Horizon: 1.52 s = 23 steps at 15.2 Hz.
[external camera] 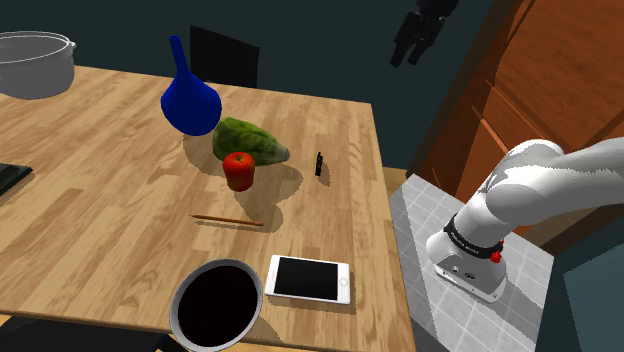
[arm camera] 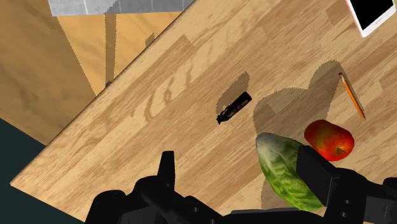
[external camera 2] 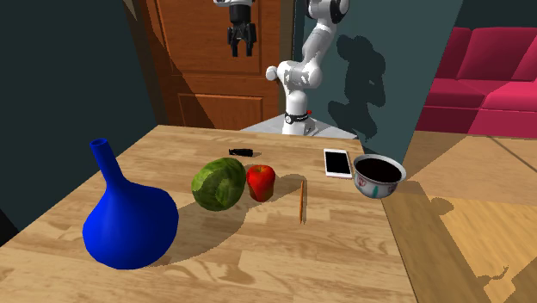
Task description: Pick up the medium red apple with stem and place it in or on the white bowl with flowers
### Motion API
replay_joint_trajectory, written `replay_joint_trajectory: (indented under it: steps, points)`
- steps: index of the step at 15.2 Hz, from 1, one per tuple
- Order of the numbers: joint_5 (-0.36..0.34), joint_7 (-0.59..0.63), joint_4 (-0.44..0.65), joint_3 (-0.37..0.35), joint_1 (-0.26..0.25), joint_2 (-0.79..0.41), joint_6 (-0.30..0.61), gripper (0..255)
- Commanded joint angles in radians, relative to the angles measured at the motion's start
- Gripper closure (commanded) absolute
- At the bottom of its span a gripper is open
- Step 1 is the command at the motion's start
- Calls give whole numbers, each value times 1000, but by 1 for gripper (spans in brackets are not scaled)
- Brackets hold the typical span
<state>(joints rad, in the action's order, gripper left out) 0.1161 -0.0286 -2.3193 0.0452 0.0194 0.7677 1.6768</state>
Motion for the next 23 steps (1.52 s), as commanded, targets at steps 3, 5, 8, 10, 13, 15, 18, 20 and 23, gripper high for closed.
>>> replay_joint_trajectory:
  steps: [3,5,8,10,13,15,18,20,23]
  points:
    - [17,59,-2,-49,-8,-30,29,0]
    - [32,117,3,-98,-15,-66,58,0]
    - [49,205,20,-170,-24,-131,101,0]
    - [56,264,39,-216,-28,-182,128,0]
    - [56,354,78,-284,-32,-267,167,0]
    - [50,415,111,-328,-32,-330,190,0]
    - [27,511,171,-391,-32,-432,220,0]
    - [3,578,218,-431,-32,-507,236,0]
    - [-48,683,300,-484,-37,-628,251,0]
